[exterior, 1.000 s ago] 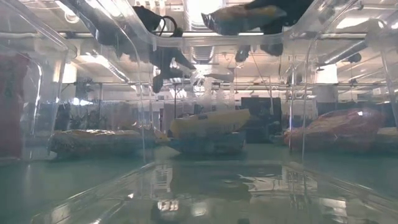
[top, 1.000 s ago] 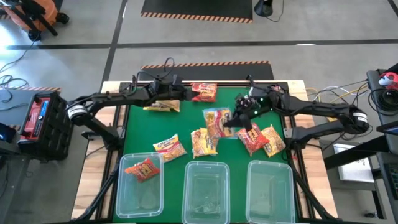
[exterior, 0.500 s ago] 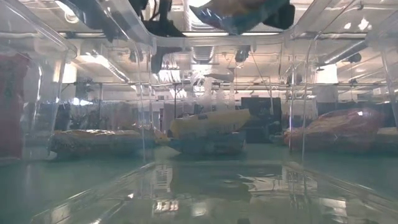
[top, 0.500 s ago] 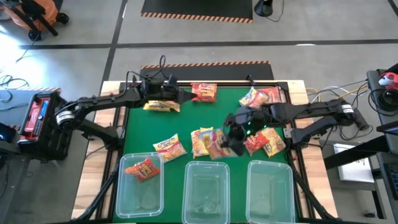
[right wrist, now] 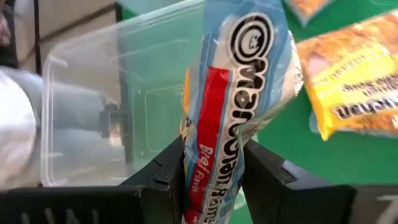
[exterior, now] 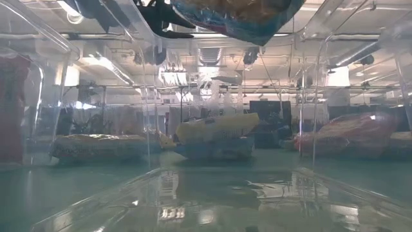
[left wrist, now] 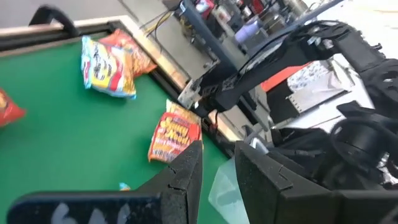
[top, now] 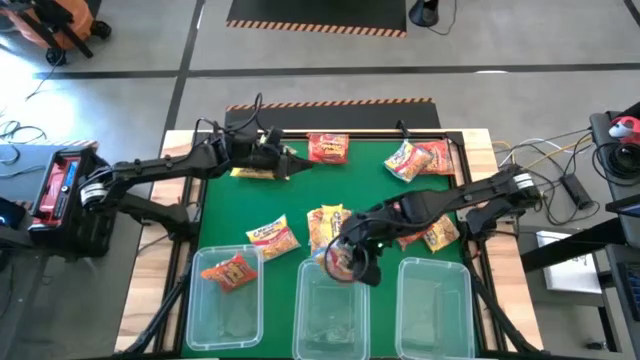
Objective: Sort Maruchan noodles
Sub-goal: Put the blue noodle pack into the middle transparent bin
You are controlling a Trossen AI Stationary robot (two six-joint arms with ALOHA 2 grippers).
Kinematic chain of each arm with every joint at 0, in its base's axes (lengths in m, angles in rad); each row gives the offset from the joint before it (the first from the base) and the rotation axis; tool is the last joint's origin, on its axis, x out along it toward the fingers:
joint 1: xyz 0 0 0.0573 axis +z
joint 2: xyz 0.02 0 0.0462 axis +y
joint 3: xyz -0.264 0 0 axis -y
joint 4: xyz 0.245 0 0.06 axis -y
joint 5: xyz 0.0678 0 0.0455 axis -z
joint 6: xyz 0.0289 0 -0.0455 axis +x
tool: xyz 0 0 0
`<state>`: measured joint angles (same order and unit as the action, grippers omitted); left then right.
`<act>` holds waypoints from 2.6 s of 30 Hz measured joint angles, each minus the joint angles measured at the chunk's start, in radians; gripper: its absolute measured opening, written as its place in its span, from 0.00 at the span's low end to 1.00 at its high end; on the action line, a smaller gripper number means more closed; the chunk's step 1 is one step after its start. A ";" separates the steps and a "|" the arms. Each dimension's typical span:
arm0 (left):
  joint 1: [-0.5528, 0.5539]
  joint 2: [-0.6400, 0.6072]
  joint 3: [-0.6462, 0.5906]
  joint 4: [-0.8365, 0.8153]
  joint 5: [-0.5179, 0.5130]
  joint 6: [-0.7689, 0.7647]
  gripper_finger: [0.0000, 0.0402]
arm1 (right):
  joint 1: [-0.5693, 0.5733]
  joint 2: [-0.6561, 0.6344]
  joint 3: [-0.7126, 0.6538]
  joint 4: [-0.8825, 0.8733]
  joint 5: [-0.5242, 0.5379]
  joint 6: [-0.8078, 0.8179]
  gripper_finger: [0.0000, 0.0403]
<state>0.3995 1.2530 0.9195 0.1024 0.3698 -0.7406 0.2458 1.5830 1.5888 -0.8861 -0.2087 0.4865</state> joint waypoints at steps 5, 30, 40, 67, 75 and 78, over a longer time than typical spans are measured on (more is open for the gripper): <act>-0.025 0.000 0.000 -0.040 0.000 0.021 0.19 | -0.001 0.087 0.070 -0.146 -0.001 -0.045 0.28; -0.050 0.000 0.000 -0.052 0.000 0.022 0.19 | -0.004 0.320 0.389 -0.299 -0.079 -0.259 0.28; -0.050 -0.001 0.000 -0.029 -0.021 -0.052 0.19 | -0.004 0.362 0.392 -0.340 -0.081 -0.380 0.28; -0.063 -0.002 0.002 -0.029 -0.047 -0.128 0.19 | -0.001 0.494 0.394 -0.284 0.018 -0.310 0.28; -0.062 -0.002 0.002 -0.031 -0.048 -0.106 0.19 | -0.001 0.499 0.397 -0.287 0.036 -0.303 0.29; -0.062 -0.002 0.002 -0.031 -0.048 -0.102 0.19 | -0.001 0.500 0.406 -0.284 0.047 -0.302 0.32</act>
<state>0.3370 1.2514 0.9215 0.0715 0.3217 -0.8425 0.2443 2.0831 1.9946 -1.1705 -0.1614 0.1841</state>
